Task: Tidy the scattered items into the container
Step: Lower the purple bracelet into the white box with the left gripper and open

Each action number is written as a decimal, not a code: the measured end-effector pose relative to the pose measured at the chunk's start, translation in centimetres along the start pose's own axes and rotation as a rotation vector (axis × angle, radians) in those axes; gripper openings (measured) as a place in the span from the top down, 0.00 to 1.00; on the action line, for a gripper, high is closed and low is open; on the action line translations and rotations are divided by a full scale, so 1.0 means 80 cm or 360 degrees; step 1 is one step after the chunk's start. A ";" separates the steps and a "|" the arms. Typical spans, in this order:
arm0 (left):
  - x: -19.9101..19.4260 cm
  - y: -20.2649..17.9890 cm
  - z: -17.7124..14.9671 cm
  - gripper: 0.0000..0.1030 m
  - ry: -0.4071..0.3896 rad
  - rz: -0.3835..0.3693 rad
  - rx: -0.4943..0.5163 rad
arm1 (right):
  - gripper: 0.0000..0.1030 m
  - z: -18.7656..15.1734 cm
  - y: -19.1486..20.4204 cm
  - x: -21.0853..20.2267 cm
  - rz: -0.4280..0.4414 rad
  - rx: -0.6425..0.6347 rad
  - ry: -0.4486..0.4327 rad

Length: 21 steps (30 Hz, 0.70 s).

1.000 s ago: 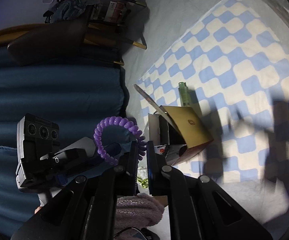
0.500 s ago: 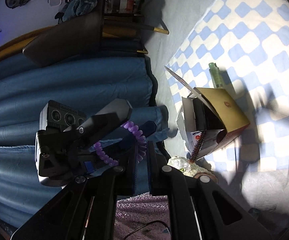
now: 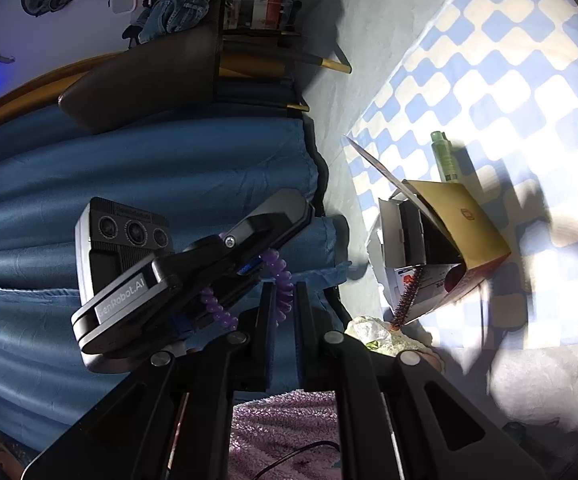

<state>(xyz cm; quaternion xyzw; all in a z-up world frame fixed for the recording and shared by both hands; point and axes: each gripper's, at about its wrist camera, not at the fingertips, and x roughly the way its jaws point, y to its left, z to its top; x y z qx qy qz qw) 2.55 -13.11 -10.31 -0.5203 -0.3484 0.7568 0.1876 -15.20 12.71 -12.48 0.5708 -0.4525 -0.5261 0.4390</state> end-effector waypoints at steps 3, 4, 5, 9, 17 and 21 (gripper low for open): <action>-0.009 0.007 -0.003 0.95 -0.0039 0.0044 0.0001 | 0.89 0.000 0.004 -0.003 0.0032 0.0005 -0.0006; -0.011 0.011 -0.004 0.95 -0.0043 0.0043 -0.0025 | 0.89 0.000 0.006 -0.003 0.0035 0.0003 -0.0009; -0.013 0.017 -0.004 0.95 -0.0048 0.0043 -0.0053 | 0.89 0.000 0.007 -0.004 0.0038 0.0000 -0.0009; -0.026 0.039 -0.009 0.95 -0.0081 0.0082 -0.0130 | 0.89 0.000 0.008 -0.002 0.0006 0.0011 0.0008; -0.036 0.087 -0.015 0.95 -0.0024 0.0374 -0.0137 | 0.89 0.001 -0.017 -0.001 -0.0129 0.0137 0.0024; -0.017 0.110 -0.014 0.95 0.0058 0.0450 -0.0231 | 0.89 -0.001 -0.026 0.003 -0.0169 0.0169 0.0044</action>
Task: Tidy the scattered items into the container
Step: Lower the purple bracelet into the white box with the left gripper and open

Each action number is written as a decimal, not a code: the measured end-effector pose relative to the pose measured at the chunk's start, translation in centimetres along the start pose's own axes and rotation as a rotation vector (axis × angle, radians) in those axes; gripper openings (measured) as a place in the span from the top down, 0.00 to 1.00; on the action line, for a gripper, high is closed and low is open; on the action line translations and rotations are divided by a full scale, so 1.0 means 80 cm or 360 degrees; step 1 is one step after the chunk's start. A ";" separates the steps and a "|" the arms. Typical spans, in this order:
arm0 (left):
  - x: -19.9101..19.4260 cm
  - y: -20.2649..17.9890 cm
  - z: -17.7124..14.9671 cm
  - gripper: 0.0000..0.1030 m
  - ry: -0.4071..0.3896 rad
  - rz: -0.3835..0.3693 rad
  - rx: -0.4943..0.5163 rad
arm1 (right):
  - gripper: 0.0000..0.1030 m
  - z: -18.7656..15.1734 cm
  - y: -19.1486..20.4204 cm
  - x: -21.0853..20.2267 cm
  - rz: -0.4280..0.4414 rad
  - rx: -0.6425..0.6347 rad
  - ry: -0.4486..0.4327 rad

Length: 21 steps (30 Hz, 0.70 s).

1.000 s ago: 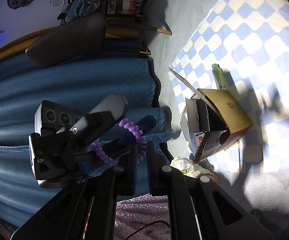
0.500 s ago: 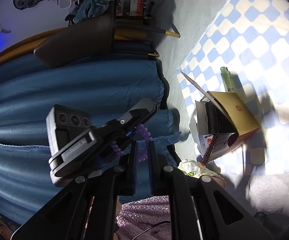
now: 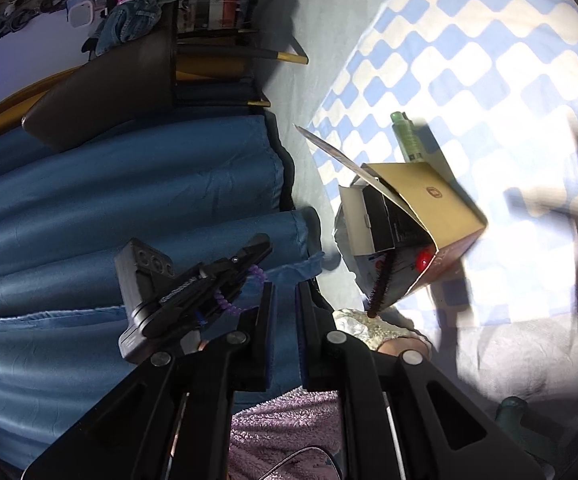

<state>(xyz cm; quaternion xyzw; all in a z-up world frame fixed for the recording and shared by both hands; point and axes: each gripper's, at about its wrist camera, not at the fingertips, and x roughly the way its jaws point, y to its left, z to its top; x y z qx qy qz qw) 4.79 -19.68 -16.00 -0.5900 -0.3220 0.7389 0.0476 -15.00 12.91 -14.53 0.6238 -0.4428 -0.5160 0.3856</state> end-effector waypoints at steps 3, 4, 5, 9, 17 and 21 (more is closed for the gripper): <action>0.022 0.007 0.004 0.95 0.0055 -0.0050 -0.0041 | 0.89 -0.001 -0.001 0.002 -0.0033 0.0000 0.0011; 0.030 0.011 0.005 0.94 0.0090 -0.0039 -0.0057 | 0.89 -0.002 -0.002 0.003 -0.0052 0.0005 0.0015; 0.036 0.018 0.009 0.94 0.0123 -0.0019 -0.0074 | 0.89 -0.002 -0.002 0.003 -0.0056 0.0009 0.0019; 0.053 0.026 0.012 0.70 0.0211 -0.0006 -0.0148 | 0.89 -0.002 -0.002 0.002 -0.0060 0.0010 0.0013; 0.036 0.033 0.014 0.13 0.0164 -0.0115 -0.0195 | 0.89 0.001 -0.007 0.002 -0.0089 0.0036 0.0002; 0.024 0.034 0.006 0.13 0.0159 -0.0222 -0.0247 | 0.85 0.004 -0.013 0.004 -0.0146 0.0045 -0.0005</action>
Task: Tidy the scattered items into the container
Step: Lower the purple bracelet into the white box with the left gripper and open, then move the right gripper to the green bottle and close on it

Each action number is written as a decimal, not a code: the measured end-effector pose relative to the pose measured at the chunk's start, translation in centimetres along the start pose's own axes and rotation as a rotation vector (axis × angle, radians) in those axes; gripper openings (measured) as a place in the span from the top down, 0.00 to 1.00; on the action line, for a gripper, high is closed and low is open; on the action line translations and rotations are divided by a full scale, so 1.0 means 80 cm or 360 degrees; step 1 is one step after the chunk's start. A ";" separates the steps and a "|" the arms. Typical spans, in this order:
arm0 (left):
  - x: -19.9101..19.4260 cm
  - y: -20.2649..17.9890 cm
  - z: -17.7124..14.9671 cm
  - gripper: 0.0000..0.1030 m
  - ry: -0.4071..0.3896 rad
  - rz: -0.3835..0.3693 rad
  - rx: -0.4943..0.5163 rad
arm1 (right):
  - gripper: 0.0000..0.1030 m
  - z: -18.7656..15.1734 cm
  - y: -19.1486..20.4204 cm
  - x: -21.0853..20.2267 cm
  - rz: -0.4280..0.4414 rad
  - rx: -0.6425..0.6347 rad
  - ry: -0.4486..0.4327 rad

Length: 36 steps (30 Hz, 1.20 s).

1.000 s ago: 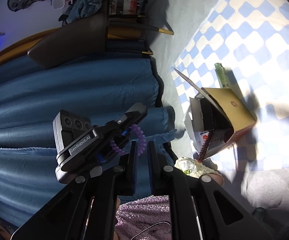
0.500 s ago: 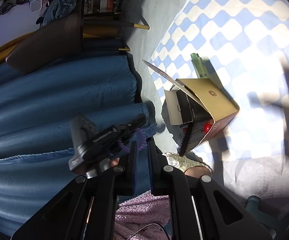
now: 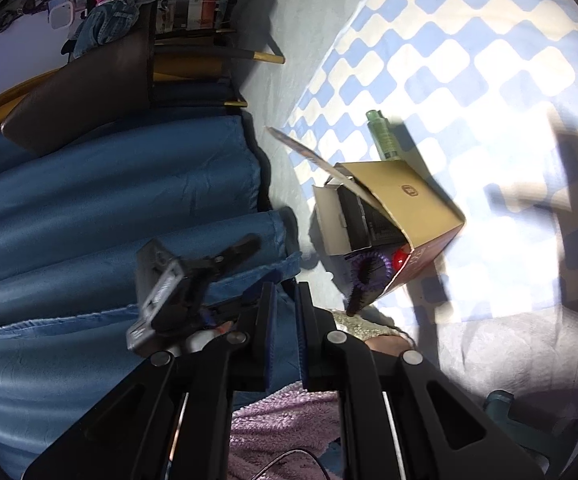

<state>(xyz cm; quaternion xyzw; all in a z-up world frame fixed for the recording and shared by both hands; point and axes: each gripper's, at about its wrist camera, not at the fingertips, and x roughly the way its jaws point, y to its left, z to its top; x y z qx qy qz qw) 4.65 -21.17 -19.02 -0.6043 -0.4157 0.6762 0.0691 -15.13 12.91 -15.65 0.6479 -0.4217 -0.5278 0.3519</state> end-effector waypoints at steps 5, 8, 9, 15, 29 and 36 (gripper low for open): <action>-0.026 -0.007 -0.010 0.13 -0.0016 -0.0087 0.0000 | 0.72 0.015 -0.022 0.003 -0.0170 0.0038 -0.0060; -0.050 -0.011 -0.014 0.13 -0.0044 -0.0202 0.0003 | 0.72 0.036 -0.045 0.011 -0.0323 0.0075 -0.0087; -0.060 -0.012 -0.014 0.13 -0.0059 -0.0244 -0.0002 | 0.68 0.046 -0.054 0.016 -0.0384 0.0082 -0.0086; -0.105 -0.015 0.012 0.13 -0.0191 -0.0393 -0.0034 | 0.64 0.105 -0.094 0.058 -0.0648 0.0034 0.0017; -0.124 0.043 0.051 0.13 -0.0319 -0.0555 -0.0334 | 0.57 0.254 -0.086 0.234 -0.0866 -0.0110 0.0333; -0.107 0.075 0.059 0.13 -0.0295 -0.0669 -0.0481 | 0.57 0.280 -0.078 0.325 -0.0946 -0.0243 0.0549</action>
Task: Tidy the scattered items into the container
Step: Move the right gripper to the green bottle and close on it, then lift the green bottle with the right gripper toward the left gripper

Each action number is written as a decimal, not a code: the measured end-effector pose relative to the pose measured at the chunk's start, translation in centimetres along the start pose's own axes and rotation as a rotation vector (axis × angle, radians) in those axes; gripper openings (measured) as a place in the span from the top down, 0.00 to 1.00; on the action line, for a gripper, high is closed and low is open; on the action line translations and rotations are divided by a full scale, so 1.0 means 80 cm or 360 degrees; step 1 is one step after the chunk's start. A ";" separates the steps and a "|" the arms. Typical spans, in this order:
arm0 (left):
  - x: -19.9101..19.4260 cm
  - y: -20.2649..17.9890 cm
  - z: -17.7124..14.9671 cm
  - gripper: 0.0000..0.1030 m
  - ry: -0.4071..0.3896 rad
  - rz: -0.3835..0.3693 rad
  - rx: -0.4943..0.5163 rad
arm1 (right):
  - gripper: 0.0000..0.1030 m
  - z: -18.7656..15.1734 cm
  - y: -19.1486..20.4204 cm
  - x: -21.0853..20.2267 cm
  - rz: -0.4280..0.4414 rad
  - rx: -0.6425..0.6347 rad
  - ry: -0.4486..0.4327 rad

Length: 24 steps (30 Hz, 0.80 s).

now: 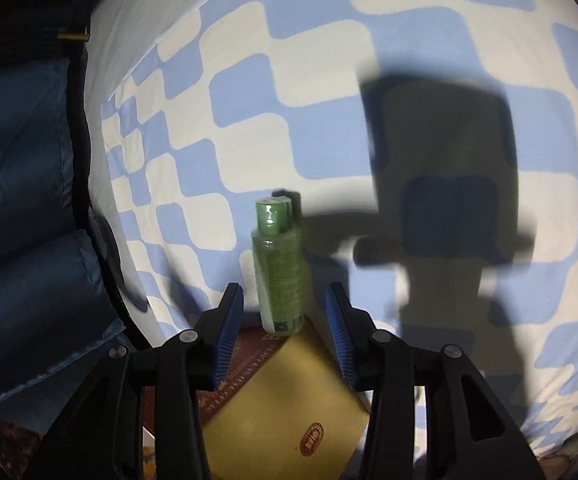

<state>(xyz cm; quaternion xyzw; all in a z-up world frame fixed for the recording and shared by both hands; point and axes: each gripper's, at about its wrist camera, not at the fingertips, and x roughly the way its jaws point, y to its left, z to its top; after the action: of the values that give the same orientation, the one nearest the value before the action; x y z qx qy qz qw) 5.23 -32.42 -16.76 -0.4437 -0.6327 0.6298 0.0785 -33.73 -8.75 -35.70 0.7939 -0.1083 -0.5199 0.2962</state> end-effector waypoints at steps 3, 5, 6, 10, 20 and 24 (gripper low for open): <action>0.004 0.008 0.003 0.13 0.0021 -0.0001 -0.0043 | 0.57 0.014 0.009 0.019 0.0010 -0.0057 0.0027; 0.008 0.012 0.005 0.13 0.0054 -0.0023 -0.0073 | 0.57 0.022 0.014 0.031 -0.0015 -0.0088 0.0044; 0.010 0.014 0.006 0.13 0.0066 -0.0025 -0.0083 | 0.57 0.023 0.015 0.038 -0.0040 -0.0104 0.0059; 0.010 0.016 0.011 0.13 0.0061 -0.0014 -0.0116 | 0.63 0.020 0.026 0.058 -0.0173 -0.0273 0.0064; 0.001 0.008 0.004 0.13 0.0059 0.0008 -0.0071 | 0.65 -0.020 -0.026 0.012 -0.0505 -0.0423 -0.0114; 0.003 0.000 -0.003 0.13 0.0089 0.0007 -0.0012 | 0.65 -0.078 -0.102 -0.010 -0.0572 -0.0339 -0.0059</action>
<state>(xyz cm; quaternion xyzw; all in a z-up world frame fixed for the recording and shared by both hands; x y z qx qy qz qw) 5.21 -32.07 -16.82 -0.4629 -0.6316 0.6150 0.0930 -29.67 0.41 -38.07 0.7549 0.0853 -0.5875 0.2788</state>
